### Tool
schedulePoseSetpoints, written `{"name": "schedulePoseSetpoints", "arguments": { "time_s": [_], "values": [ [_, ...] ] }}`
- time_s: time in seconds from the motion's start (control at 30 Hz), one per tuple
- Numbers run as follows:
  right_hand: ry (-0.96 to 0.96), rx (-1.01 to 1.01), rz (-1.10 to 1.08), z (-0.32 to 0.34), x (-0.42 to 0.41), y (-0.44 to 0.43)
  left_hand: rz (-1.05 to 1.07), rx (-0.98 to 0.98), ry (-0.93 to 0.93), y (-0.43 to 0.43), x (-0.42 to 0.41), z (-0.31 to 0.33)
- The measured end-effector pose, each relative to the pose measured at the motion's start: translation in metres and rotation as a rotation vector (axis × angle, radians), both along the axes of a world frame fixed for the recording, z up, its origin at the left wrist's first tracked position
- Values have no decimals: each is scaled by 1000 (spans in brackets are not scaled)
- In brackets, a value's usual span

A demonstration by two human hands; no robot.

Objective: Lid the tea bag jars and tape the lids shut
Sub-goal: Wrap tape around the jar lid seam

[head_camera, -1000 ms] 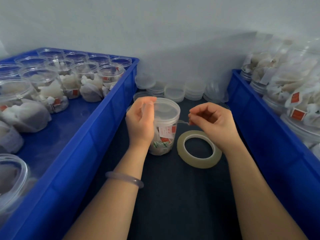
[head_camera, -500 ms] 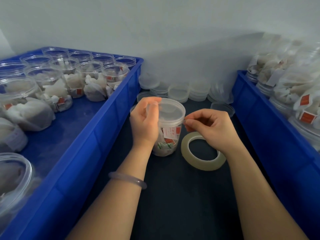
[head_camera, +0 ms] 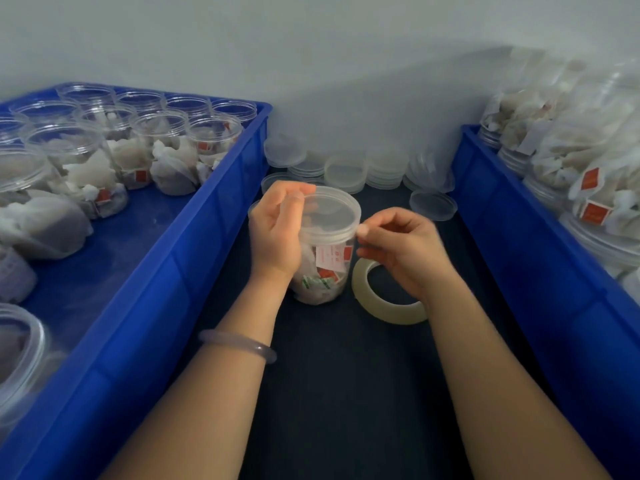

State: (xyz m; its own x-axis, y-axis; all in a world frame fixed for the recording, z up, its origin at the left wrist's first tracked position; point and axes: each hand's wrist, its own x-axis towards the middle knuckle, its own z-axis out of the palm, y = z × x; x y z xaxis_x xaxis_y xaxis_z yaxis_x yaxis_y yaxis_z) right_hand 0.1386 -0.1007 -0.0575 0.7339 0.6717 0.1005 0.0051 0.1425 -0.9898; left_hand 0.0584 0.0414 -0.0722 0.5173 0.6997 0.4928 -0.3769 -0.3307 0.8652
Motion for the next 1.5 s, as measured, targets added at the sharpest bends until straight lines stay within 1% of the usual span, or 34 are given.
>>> {"name": "schedulePoseSetpoints", "arguments": {
  "time_s": [0.1,0.2,0.27,0.33,0.4,0.47,0.53,0.57,0.63,0.7,0.77,0.87,0.9,0.97,1.03,1.1,1.13,1.2,1.27,1.37,1.4,1.5],
  "values": [
    [205,70,97,-9,3,4,-62,9,-18,2,0,-2],
    [401,215,176,-17,3,12,-136,15,-21,4,-1,-2],
    [442,154,84,-19,-2,20,-184,11,-23,1,-4,0],
    [341,48,-78,-15,-4,21,-196,-15,-34,-4,-6,-2],
    [171,63,-218,-5,-8,23,-165,-51,-6,-7,-5,-3],
    [12,102,-293,6,-22,30,-190,-129,42,-6,-6,-4],
    [-162,59,-354,10,-42,40,-249,-191,64,-8,-7,-5],
    [-200,52,-416,9,-50,46,-240,-192,59,-9,-7,-4],
    [-166,60,-539,9,-56,51,-171,-193,32,-13,-7,-2],
    [-129,34,-588,11,-56,50,-132,-220,25,-18,-6,-1],
    [-149,-17,-545,12,-55,48,-154,-222,77,-17,-9,1],
    [-148,-50,-385,16,-52,41,-274,-166,232,-4,-15,8],
    [-146,-45,-358,16,-52,37,-268,-164,256,0,-17,11],
    [-119,3,-395,13,-54,32,-219,-219,196,0,-19,14],
    [-96,24,-460,7,-64,36,-161,-185,123,-14,-19,15],
    [-111,18,-582,2,-73,44,-35,-144,72,-30,-15,12],
    [-122,28,-640,2,-73,47,10,-162,50,-34,-12,12],
    [-117,29,-680,4,-68,51,69,-188,42,-35,-8,14],
    [-120,32,-658,4,-65,51,46,-168,38,-33,-8,14],
    [-126,25,-620,0,-68,49,-6,-61,69,-33,-14,6],
    [-119,15,-608,0,-68,48,-9,-55,84,-34,-16,5],
    [-85,-44,-546,11,-70,42,-7,-200,127,-41,-20,14]
  ]
}}
